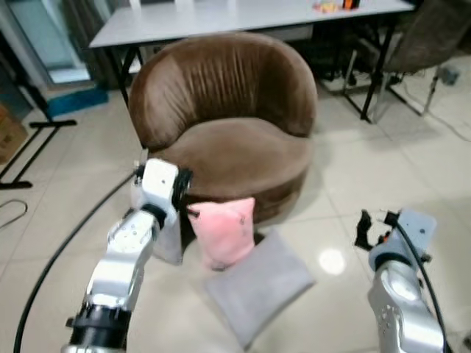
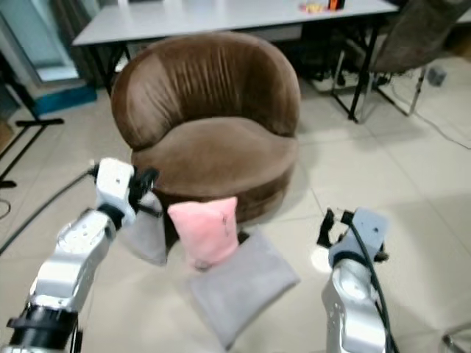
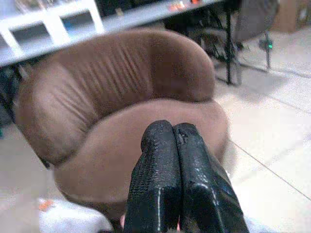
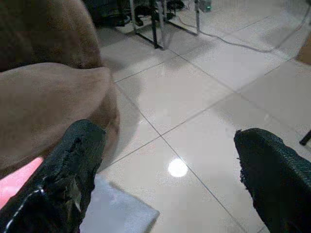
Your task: Move the pillow to the sofa from floor
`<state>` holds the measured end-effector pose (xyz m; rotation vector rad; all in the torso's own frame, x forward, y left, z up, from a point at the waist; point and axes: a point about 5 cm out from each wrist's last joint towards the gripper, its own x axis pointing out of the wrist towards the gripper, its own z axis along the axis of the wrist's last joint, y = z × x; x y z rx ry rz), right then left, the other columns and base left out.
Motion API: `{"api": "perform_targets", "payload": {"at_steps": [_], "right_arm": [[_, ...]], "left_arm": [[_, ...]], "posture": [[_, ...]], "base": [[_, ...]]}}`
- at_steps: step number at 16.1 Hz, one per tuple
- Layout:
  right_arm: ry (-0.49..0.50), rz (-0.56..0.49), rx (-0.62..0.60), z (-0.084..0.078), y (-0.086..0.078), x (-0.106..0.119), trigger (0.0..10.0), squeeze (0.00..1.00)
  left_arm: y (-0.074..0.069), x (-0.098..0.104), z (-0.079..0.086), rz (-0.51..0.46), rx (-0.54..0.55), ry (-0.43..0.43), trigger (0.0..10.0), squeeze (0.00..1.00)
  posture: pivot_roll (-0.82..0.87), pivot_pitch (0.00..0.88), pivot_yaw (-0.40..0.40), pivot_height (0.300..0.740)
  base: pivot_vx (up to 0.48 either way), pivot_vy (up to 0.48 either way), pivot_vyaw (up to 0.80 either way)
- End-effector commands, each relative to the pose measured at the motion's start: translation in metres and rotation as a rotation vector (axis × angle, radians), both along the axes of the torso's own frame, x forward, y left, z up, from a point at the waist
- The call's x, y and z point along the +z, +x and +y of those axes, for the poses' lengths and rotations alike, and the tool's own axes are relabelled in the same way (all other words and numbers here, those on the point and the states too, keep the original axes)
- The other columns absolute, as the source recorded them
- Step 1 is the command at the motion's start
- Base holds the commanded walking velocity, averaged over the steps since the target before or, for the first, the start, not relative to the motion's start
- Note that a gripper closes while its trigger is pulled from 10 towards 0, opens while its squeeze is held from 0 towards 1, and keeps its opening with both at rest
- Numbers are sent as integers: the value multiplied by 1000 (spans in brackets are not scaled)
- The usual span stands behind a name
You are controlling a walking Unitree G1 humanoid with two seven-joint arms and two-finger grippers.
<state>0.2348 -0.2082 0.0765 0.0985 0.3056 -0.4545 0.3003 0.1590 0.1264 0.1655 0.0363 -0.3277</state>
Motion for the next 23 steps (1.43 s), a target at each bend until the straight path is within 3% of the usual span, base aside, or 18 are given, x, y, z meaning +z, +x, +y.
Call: {"api": "perform_targets", "payload": {"at_steps": [1, 4, 6, 10, 19, 23], "right_arm": [[27, -2, 69, 16, 5, 0, 10000, 0], [-4, -3, 95, 14, 9, 1, 10000, 0], [-97, -5, 194, 17, 20, 6, 10000, 0], [-103, -4, 244, 15, 29, 9, 10000, 0], [-39, 6, 219, 19, 18, 0, 10000, 0], [-34, -2, 227, 21, 18, 0, 10000, 0]], "left_arm": [[-4, -9, 13, 33, 50, 31, 10000, 0], [-7, -8, 15, 29, 72, -6, 10000, 0], [-13, -13, 13, 33, 61, 31, 10000, 0], [-25, -19, 15, 35, 107, 20, 10000, 0], [-22, -14, 15, 33, 73, 20, 10000, 0], [-20, -13, 15, 32, 65, 22, 10000, 0]], "posture": [[-103, 0, 73, 740], [-95, 0, 66, 740], [-76, 0, 33, 740], [-40, 0, -24, 740], [-69, 0, 27, 740], [-71, 0, 32, 740]], "base": [[0, 0, 0], [0, 0, 0], [0, 0, 0], [0, -198, 0], [325, -298, 0], [417, 0, 0]]}}
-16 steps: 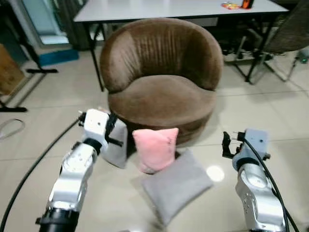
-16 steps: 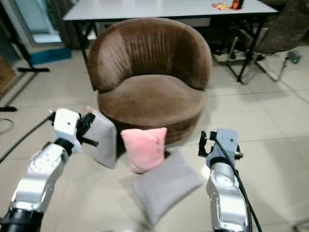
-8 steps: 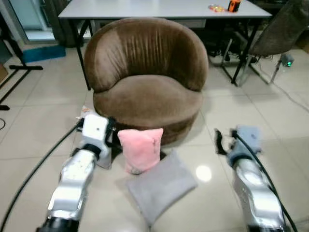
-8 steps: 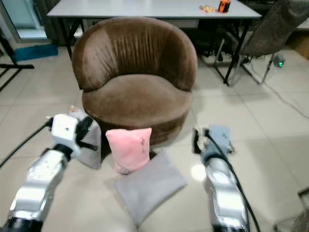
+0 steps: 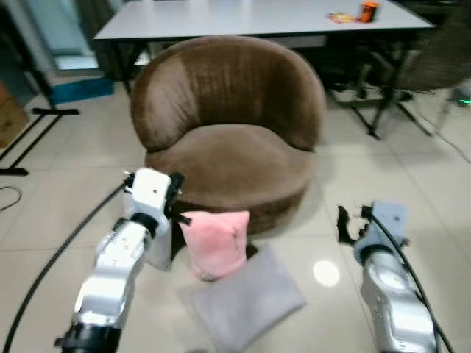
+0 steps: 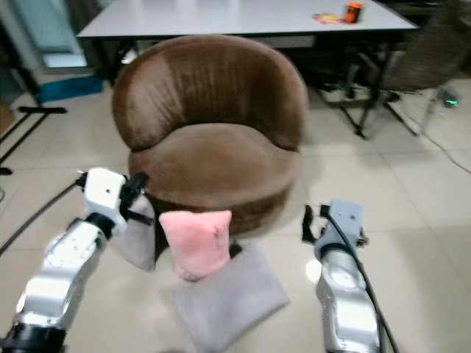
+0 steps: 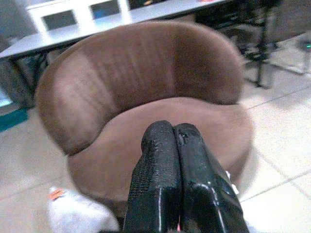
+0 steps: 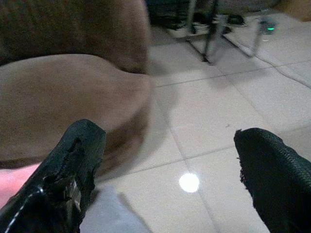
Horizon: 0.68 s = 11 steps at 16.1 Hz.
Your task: Move the pillow to the sofa from floor
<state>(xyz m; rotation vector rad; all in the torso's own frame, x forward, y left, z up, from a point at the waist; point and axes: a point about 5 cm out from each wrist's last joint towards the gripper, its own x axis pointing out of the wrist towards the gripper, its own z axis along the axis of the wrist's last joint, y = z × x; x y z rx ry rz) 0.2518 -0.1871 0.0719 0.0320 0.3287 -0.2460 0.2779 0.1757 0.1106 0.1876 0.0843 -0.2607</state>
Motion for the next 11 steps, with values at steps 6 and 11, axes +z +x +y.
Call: {"api": "perform_targets", "payload": {"at_steps": [6, 11], "right_arm": [[4, -11, 40, 3, 3, 3, 10000, 0], [4, -1, 48, 3, 1, 1, 10000, 0]], "left_arm": [[4, 6, 0, -23, -3, -21, 10000, 0], [4, 5, 1, -17, -2, -34, 10000, 0]], "posture": [[-65, 0, 30, 740], [-66, 0, 32, 740]], "base": [[203, 0, 0], [0, 149, 0]]}}
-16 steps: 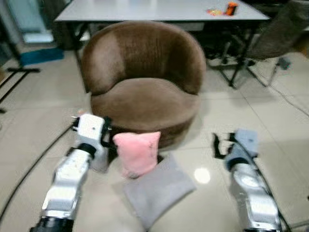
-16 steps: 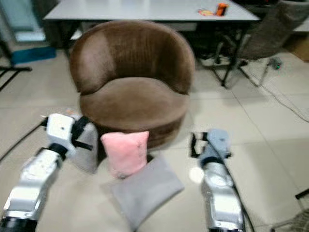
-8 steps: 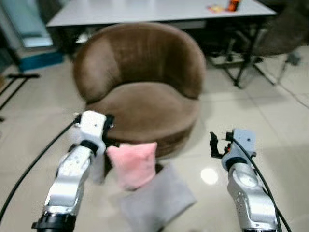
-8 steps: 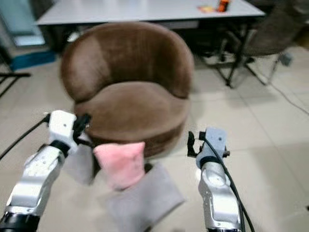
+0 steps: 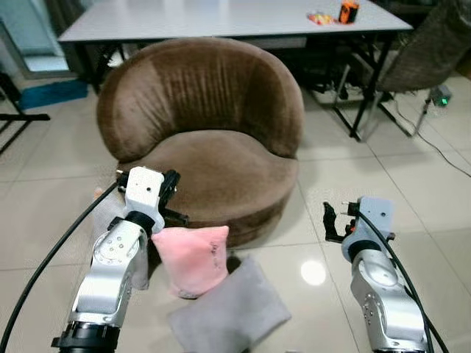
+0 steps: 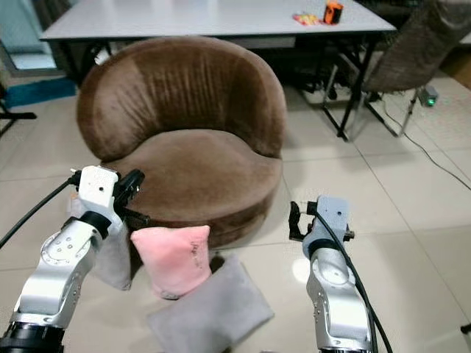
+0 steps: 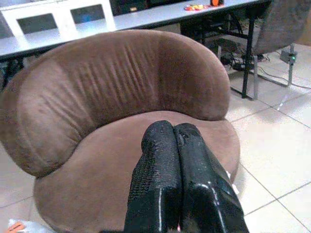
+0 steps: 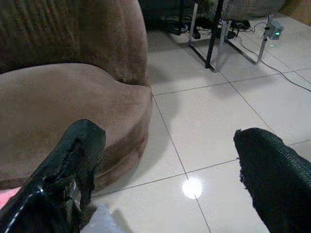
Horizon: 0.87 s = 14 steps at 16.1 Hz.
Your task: Move the pillow to the sofa from floor
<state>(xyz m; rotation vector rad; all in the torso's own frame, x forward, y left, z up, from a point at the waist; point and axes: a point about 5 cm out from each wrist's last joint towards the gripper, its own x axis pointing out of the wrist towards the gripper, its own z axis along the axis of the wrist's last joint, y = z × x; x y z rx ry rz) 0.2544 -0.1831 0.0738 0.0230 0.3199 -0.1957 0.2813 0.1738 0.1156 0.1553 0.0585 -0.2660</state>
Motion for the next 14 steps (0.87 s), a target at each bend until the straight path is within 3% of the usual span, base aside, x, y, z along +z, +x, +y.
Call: {"api": "perform_targets", "payload": {"at_steps": [1, 7, 11, 14], "right_arm": [[5, 10, 0, -1, -1, -1, 10000, 0], [2, 25, 13, 0, -1, -3, 10000, 0], [11, 15, 3, 0, 0, -2, 10000, 0], [31, 3, 15, 1, 1, -1, 10000, 0]], "left_arm": [[0, 0, 3, 3, 4, 1, 10000, 0], [0, 0, 3, 6, 11, 2, 10000, 0], [1, -1, 5, 8, 16, 35, 10000, 0], [2, -3, 3, 25, 1, 33, 10000, 0]], "posture": [[-63, 0, 29, 740], [-61, 0, 26, 740], [-64, 0, 31, 740], [-65, 0, 32, 740]], "base": [[0, 420, 0], [0, 394, 0], [0, -480, 0], [0, 0, 0]]}}
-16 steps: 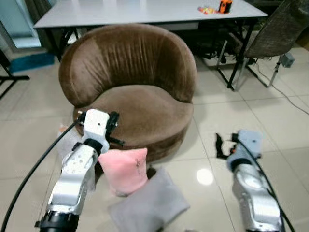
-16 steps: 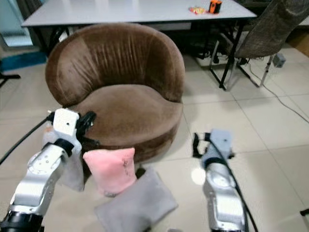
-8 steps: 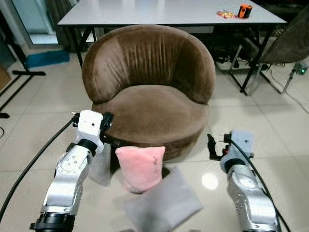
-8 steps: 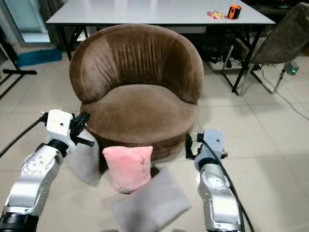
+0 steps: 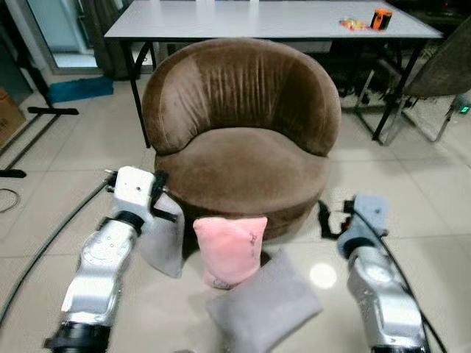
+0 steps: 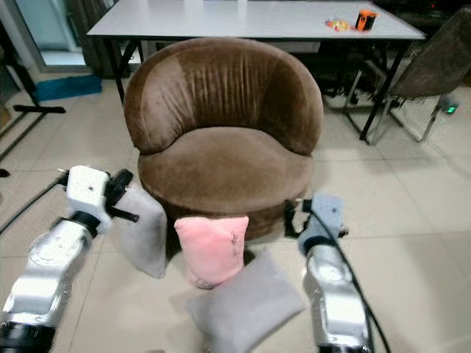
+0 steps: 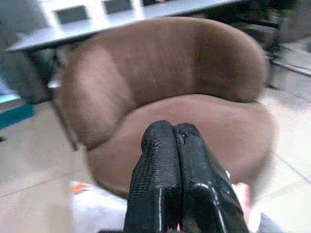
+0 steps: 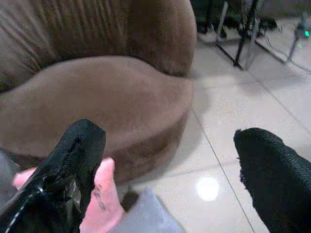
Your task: Move the pillow to the sofa from floor
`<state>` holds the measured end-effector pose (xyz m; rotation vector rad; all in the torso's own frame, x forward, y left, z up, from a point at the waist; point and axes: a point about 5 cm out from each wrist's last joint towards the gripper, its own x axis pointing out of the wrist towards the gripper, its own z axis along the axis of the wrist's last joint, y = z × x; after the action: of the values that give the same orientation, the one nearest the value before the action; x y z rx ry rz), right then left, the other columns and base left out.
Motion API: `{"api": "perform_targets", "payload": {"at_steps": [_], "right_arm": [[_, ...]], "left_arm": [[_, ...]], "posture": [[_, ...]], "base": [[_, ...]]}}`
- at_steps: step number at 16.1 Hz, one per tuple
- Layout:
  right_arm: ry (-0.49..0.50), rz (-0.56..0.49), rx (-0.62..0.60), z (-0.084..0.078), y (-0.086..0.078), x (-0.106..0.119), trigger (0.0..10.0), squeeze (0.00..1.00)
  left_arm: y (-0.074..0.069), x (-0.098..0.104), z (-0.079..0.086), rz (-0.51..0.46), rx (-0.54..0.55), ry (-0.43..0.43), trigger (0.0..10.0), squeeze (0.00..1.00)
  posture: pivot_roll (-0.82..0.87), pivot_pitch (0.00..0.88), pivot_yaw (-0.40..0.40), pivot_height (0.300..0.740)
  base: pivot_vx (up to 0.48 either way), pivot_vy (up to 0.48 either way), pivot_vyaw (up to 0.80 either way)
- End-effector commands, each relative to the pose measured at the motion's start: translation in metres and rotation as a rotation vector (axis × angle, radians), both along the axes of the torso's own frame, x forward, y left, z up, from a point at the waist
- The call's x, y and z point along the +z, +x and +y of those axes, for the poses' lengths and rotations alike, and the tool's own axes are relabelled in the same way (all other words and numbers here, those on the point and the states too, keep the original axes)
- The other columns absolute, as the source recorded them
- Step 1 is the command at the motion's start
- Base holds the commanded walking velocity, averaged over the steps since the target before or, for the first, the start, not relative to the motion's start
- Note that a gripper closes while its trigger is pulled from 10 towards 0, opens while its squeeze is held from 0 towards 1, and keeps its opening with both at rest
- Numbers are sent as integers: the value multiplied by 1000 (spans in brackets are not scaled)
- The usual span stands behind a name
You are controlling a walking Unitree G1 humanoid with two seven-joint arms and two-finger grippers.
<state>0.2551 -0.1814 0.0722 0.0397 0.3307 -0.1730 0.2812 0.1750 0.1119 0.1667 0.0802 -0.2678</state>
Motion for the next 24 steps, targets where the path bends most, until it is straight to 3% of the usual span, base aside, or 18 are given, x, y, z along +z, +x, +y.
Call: {"api": "perform_targets", "payload": {"at_steps": [1, 16, 24], "right_arm": [[30, -14, 14, 2, 1, 2, 10000, 0], [14, -20, -11, 0, 3, 2, 10000, 0], [-22, -12, 27, 2, 7, 2, 10000, 0]], "left_arm": [[2, 1, 1, 7, -1, 17, 10000, 0], [4, 1, 2, -6, -8, 27, 10000, 0], [1, 1, 2, -18, -7, -3, 10000, 0]], "posture": [[-65, 0, 32, 730], [-62, 0, 24, 585], [-53, 0, 2, 580]], "base": [[0, 0, 0], [0, 0, 0], [105, 0, 0]]}}
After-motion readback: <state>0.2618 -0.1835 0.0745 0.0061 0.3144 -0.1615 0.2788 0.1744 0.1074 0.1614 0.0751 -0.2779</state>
